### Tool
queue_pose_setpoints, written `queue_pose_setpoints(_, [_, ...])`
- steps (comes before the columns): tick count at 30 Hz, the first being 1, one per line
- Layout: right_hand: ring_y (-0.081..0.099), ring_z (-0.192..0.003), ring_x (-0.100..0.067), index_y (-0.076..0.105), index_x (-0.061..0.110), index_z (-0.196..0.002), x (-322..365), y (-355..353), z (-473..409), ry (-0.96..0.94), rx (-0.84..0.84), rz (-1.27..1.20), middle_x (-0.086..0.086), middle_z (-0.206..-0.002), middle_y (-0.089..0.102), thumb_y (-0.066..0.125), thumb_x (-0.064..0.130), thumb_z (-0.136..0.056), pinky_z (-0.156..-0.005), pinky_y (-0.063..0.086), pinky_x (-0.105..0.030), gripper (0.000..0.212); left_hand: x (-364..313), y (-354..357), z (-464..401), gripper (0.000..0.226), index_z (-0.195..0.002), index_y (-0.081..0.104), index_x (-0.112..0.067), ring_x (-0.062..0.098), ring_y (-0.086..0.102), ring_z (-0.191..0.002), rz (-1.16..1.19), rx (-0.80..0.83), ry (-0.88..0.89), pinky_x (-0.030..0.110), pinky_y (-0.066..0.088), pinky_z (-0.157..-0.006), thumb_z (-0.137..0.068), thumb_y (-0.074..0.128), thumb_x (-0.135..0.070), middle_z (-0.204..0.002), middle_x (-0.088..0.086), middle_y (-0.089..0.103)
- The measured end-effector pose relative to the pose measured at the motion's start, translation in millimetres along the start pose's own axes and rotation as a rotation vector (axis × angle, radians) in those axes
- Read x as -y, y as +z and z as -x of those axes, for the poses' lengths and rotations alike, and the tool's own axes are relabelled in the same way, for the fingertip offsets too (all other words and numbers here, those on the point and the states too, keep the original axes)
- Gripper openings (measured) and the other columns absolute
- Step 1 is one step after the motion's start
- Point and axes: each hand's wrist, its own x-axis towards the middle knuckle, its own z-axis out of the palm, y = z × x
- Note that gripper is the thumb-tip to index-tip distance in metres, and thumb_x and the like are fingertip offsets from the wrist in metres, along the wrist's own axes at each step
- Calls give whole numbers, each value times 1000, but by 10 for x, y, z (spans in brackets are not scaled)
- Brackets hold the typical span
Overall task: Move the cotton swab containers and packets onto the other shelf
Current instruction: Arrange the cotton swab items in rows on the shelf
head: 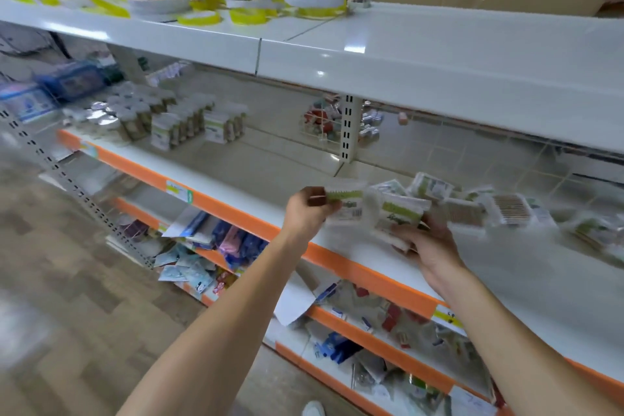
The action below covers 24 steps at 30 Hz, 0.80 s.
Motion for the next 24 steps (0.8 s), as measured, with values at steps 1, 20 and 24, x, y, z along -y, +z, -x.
queue_pose_setpoints(1, [74,-87,-23,69,13,-107,0,78,-6,-4,22,36,-9,-100,76,80,1,-75,-63,57,-27,36,7,-81,17,41,-120,63,-9,7,66,-76,-3,-17,8,15,51,-59,-82,80,-14,-94,-3,73])
queue_pose_setpoints(20, [76,-84,-16,70,16,-102,-206,2159,-143,-78,231,195,-3,-96,79,79,-1,-77,-70,59,-28,31,157,-2103,-239,40,-119,64,-1,16,62,-86,47,-264,36,17,52,-68,-82,80,-9,-103,13,64])
queue_pose_setpoints(24, [77,-84,-19,70,13,-105,-369,2737,-128,-52,251,131,-3,-94,79,76,-6,-75,-65,58,-24,35,199,-2670,-332,31,-111,67,-12,19,69,-90,48,-233,24,26,56,-70,-83,79,-12,-111,14,69])
